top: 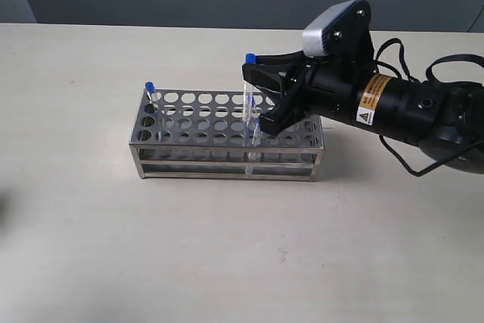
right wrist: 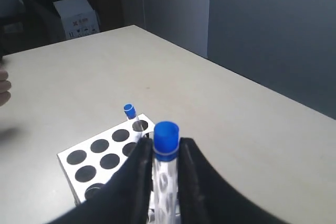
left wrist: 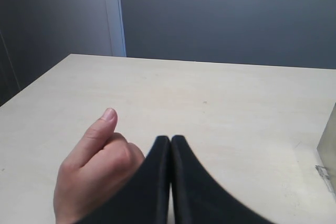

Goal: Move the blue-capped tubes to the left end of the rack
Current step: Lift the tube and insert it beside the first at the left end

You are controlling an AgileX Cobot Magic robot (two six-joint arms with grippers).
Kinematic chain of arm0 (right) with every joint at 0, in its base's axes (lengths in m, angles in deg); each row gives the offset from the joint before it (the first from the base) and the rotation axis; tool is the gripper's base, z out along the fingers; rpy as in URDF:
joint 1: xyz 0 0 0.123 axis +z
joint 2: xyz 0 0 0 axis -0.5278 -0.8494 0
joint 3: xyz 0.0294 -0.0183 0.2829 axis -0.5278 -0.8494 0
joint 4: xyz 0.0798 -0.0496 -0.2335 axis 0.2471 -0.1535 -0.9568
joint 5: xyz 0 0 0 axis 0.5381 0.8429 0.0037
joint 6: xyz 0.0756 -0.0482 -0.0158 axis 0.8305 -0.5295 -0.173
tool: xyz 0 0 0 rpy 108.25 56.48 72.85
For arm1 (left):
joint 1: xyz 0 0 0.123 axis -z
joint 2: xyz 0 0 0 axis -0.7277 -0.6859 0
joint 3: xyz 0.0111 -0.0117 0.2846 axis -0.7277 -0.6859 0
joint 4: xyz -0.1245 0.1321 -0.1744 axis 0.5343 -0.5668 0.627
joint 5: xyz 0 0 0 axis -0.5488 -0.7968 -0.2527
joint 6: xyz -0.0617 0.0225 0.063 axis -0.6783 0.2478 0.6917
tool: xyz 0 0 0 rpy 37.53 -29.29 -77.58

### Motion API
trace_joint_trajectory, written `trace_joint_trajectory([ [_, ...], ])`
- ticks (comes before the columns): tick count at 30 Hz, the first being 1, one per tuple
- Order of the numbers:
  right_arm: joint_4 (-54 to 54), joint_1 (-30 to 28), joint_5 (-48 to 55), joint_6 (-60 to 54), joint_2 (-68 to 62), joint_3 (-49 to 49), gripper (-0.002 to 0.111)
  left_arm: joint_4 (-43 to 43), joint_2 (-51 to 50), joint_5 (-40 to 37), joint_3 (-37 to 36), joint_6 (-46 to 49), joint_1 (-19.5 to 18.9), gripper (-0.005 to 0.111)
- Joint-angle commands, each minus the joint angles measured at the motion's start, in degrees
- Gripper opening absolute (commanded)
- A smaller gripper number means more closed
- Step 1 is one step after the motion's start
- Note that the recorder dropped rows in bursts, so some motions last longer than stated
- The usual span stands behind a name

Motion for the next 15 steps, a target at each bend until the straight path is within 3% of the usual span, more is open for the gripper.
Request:
trace_joint_trajectory([
  [1,-1.5,-0.1,-2.0,0.9,0.4,1.3,-0.001,0.1,0.2,-0.1,-0.2,-0.1,0.5,0.0],
  [7,-10.0,1.6,-1.7,7.4,-1.9,7.7,-0.001,0.1,0.2,-0.1,-0.2,-0.1,0.5,0.0],
  [15,-11.3,7.4,1.8,7.5,-8.9,18.2,-0.001,0.1,0.2,-0.1,-0.2,0.0,0.5,0.0],
])
